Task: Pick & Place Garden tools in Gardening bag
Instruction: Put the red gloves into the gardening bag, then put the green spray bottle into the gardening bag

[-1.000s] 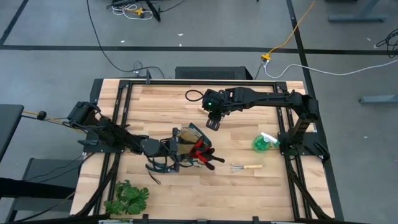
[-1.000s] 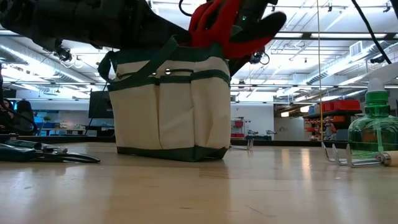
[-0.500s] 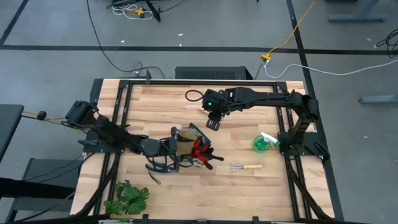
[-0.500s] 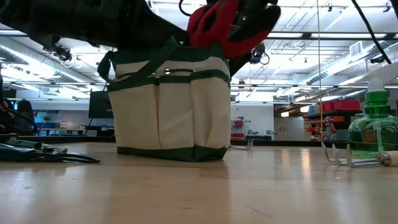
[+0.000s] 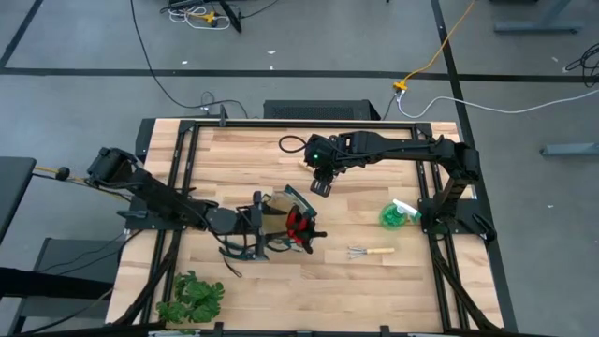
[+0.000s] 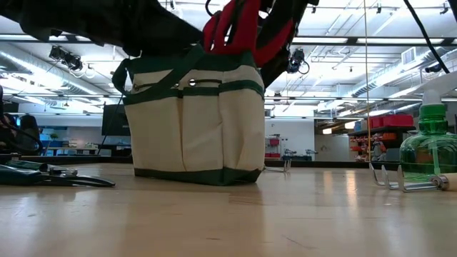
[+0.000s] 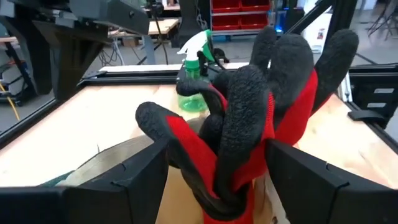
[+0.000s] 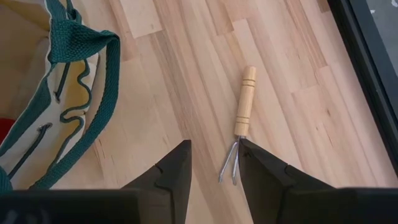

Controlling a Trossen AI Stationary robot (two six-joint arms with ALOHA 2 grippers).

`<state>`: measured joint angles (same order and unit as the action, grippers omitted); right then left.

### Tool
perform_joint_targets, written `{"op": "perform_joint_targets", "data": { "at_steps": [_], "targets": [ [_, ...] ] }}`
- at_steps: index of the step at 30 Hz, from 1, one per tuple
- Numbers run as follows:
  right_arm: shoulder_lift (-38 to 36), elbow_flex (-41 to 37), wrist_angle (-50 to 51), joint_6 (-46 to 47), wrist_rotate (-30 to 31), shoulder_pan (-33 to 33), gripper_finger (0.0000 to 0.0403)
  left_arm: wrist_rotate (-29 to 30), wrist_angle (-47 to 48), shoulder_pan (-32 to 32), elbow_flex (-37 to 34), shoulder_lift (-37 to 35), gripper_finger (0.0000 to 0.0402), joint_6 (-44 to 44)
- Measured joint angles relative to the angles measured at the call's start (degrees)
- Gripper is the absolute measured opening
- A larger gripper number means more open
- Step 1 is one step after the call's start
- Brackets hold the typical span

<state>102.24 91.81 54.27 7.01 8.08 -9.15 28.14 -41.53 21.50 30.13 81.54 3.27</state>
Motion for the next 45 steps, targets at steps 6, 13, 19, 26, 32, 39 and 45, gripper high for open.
{"op": "perform_joint_targets", "data": {
  "at_steps": [6,13,19,26,32,39,45],
  "targets": [
    [0.0,0.0,0.7,0.0,0.0,0.0,0.0132,2.4,0.3,0.2,0.1,-1.3,0.0271,-2.3],
    [0.0,0.0,2.9,0.0,0.0,0.0,0.0132,3.2,1.9,0.2,0.0,-4.7,0.0271,-2.9],
    [0.0,0.0,4.1,0.7,0.0,0.0,0.0132,3.3,4.6,0.2,0.0,-5.6,0.027,-2.6],
    [0.0,0.0,5.9,0.7,0.0,0.0,0.0132,5.9,4.7,0.2,0.0,-5.6,0.027,-5.3],
    [0.0,0.0,12.7,1.1,0.0,0.0,0.0132,9.7,4.7,0.2,0.0,-5.6,0.027,-7.4],
    [-0.8,0.0,22.1,5.0,0.1,0.3,0.0132,9.8,5.0,0.4,0.0,-6.3,0.027,-7.5],
    [-5.4,0.0,27.1,10.7,0.0,2.7,0.0132,9.8,5.0,0.6,0.0,-6.4,0.027,-7.5]
  ]
}}
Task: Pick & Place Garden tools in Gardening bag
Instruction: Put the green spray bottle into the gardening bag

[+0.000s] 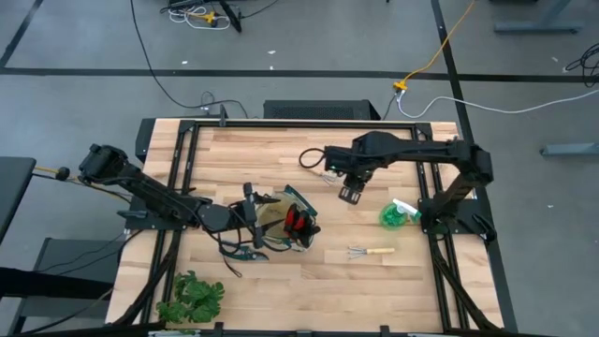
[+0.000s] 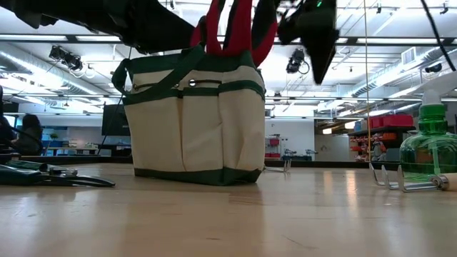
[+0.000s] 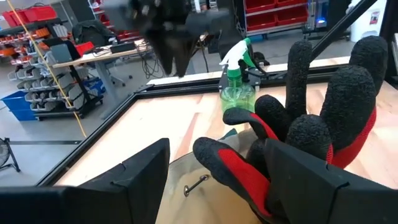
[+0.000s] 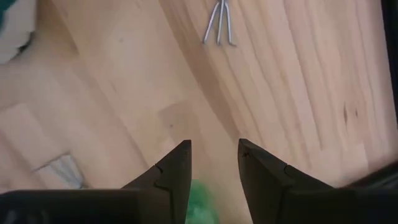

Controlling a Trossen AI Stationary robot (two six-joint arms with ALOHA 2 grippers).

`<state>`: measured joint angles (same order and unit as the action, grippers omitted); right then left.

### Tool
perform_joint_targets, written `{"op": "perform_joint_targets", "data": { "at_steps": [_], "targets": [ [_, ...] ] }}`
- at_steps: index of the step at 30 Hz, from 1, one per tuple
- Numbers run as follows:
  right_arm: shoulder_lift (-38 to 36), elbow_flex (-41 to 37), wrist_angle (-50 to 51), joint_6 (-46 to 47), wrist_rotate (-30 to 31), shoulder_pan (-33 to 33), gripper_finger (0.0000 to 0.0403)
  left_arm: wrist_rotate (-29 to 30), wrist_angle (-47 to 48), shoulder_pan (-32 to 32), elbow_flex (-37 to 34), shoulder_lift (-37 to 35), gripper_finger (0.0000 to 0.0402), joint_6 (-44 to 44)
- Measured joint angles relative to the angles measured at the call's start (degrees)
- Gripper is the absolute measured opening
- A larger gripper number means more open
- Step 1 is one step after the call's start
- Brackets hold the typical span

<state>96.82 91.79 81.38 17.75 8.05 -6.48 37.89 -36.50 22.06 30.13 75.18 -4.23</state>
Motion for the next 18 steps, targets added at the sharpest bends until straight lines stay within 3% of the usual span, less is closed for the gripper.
{"op": "perform_joint_targets", "data": {
  "at_steps": [18],
  "targets": [
    [-15.9,-0.2,8.4,28.3,5.3,17.8,0.0132,0.0,0.4,0.0,0.0,0.0,0.027,0.0]
  ]
}}
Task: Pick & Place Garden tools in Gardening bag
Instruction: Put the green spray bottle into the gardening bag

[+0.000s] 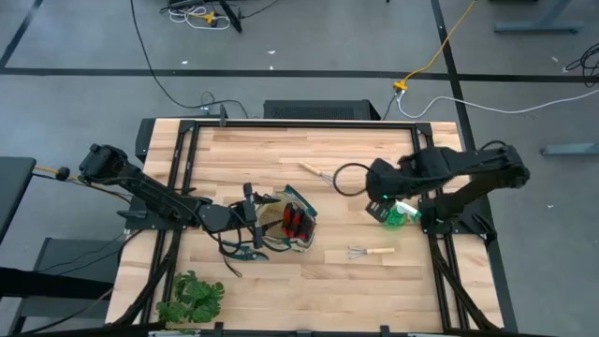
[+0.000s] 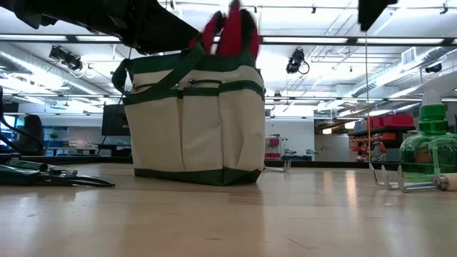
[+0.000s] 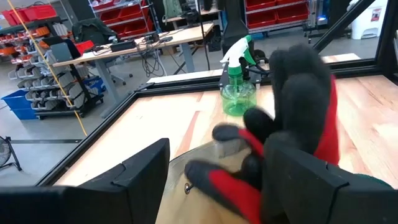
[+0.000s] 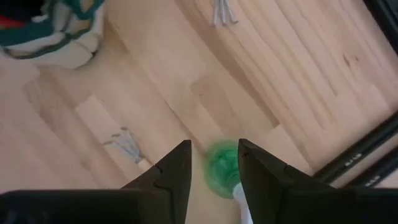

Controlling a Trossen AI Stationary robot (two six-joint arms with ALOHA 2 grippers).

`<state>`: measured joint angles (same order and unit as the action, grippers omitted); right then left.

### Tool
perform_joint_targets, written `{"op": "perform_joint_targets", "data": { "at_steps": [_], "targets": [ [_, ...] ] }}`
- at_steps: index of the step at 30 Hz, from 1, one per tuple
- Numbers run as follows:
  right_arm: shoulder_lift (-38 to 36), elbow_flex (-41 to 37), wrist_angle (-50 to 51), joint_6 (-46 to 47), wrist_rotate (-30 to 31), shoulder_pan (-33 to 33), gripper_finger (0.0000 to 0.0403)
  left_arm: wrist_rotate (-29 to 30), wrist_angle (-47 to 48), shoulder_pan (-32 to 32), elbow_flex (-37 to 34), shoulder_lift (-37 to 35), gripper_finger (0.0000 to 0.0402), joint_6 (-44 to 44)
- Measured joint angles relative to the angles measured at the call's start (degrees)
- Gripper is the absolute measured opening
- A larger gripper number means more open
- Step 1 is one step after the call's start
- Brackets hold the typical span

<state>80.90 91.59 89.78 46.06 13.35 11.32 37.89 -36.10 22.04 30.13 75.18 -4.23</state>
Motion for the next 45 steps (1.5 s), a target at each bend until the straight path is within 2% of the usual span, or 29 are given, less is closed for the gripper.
{"op": "perform_joint_targets", "data": {
  "at_steps": [7,22,34,39,45],
  "targets": [
    [-1.4,-1.3,0.2,8.6,1.2,6.9,0.0132,0.0,0.0,0.0,0.0,0.0,0.027,0.0],
    [-1.6,-13.0,0.2,29.9,0.7,22.0,0.0132,0.0,0.0,0.0,0.0,0.0,0.027,0.0],
    [-1.6,-13.4,0.2,46.5,8.5,32.4,0.0132,0.0,-0.1,0.0,0.0,0.0,0.027,0.0],
    [-1.6,-13.4,0.2,53.4,8.5,36.5,0.0128,0.0,-0.1,0.0,0.0,0.0,0.027,0.0],
    [-1.6,-13.8,0.2,61.1,8.2,41.1,0.0098,0.0,-0.1,0.0,0.0,0.0,0.027,0.0]
  ]
}}
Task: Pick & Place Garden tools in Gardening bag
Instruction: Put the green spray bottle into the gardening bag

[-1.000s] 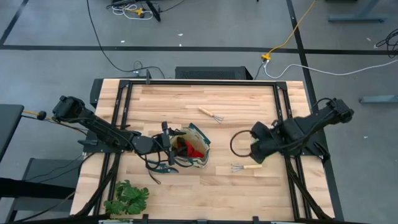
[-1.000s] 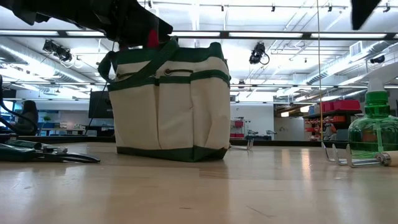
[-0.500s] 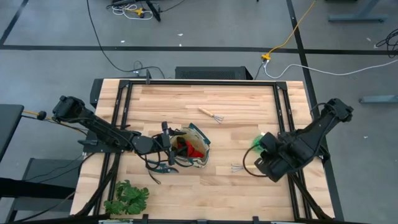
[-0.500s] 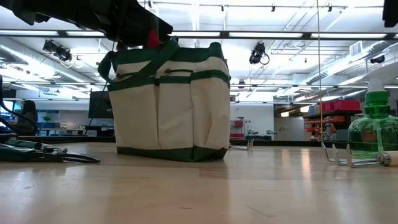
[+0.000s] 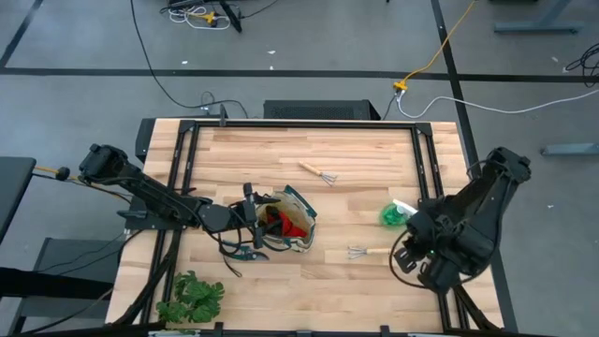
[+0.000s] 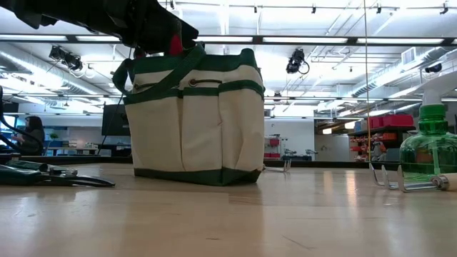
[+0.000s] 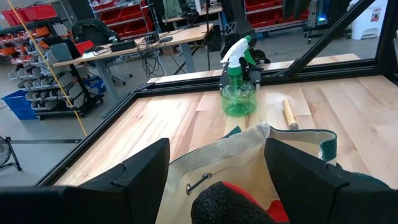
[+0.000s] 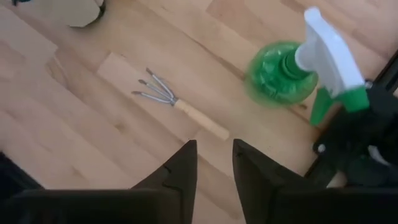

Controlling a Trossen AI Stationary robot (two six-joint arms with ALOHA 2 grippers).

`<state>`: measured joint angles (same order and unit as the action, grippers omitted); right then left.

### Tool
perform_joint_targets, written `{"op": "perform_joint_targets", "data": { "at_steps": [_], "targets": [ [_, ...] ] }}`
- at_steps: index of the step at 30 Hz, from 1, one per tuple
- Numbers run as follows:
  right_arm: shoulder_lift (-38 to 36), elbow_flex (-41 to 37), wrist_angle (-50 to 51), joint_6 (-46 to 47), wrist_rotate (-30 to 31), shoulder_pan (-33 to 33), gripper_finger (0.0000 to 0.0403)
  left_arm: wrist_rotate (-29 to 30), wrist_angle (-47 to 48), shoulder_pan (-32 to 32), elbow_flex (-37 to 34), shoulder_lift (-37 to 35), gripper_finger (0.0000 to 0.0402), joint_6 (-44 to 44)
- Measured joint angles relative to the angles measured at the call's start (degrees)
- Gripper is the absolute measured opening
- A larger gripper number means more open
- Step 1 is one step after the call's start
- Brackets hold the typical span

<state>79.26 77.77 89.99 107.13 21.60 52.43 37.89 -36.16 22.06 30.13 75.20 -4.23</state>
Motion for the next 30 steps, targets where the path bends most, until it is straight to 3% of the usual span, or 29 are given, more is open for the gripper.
{"op": "perform_joint_targets", "data": {
  "at_steps": [10,18,23,30],
  "targets": [
    [0.0,-9.8,0.1,11.4,-4.2,5.9,0.0061,0.0,0.0,0.0,0.0,0.0,0.027,0.0],
    [0.0,-14.7,0.0,14.0,-1.7,6.2,0.0063,0.0,0.0,0.0,0.0,0.0,0.027,0.0],
    [0.0,-18.3,0.1,16.6,-4.0,6.2,0.0061,0.0,0.0,0.0,0.0,0.0,0.027,0.0],
    [0.0,-19.2,0.0,16.2,-2.1,6.2,0.0061,0.0,0.0,0.0,0.0,0.0,0.027,0.0]
  ]
}}
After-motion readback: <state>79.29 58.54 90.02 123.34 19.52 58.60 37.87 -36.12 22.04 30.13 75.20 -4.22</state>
